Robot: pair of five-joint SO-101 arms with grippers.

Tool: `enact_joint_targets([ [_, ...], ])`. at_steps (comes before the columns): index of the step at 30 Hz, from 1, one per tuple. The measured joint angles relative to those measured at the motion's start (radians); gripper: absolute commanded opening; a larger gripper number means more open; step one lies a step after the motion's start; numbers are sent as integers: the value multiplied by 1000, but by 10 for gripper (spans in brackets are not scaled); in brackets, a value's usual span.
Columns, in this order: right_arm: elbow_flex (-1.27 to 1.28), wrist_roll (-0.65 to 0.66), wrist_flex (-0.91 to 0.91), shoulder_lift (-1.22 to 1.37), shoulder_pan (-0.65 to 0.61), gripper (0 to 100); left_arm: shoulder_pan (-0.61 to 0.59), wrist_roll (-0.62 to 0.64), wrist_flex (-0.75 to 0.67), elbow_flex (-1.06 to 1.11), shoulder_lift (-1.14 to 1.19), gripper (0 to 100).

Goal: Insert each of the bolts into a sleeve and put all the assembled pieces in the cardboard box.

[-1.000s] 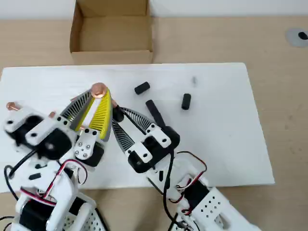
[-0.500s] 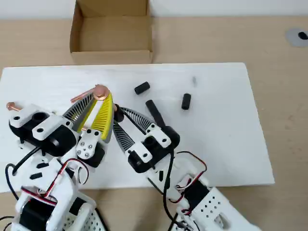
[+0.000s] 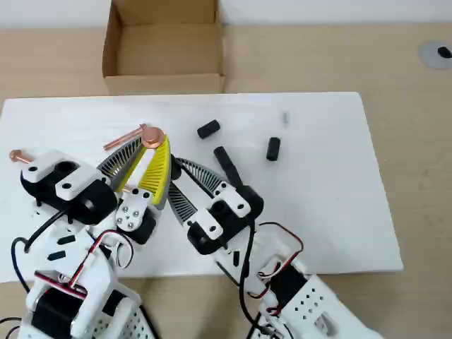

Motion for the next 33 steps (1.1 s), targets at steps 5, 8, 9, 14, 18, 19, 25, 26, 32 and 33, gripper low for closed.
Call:
enact_joint_targets([
  [5,0,0,0,0,0,10,0,103,107,-6,0,186],
  [8,0,0,0,0,0,10,0,137,178,-28,0,190],
  [9,0,-2,0,0,0,10,0,141,192,-32,-2,191],
  [14,3,0,2,3,2,10,-29,143,235,-48,-5,220],
  [18,2,0,0,2,2,10,-81,143,275,-83,-6,222],
  [19,3,0,0,2,2,10,-89,143,287,-97,-6,222],
  [25,-12,0,23,2,41,9,-100,143,344,-219,-6,158],
  [26,-32,0,46,2,61,9,-103,143,350,-235,-8,127],
  [32,-295,-37,238,78,146,9,-169,118,402,-253,-8,8],
  [33,-347,-48,261,115,157,9,-190,112,419,-253,-8,2],
])
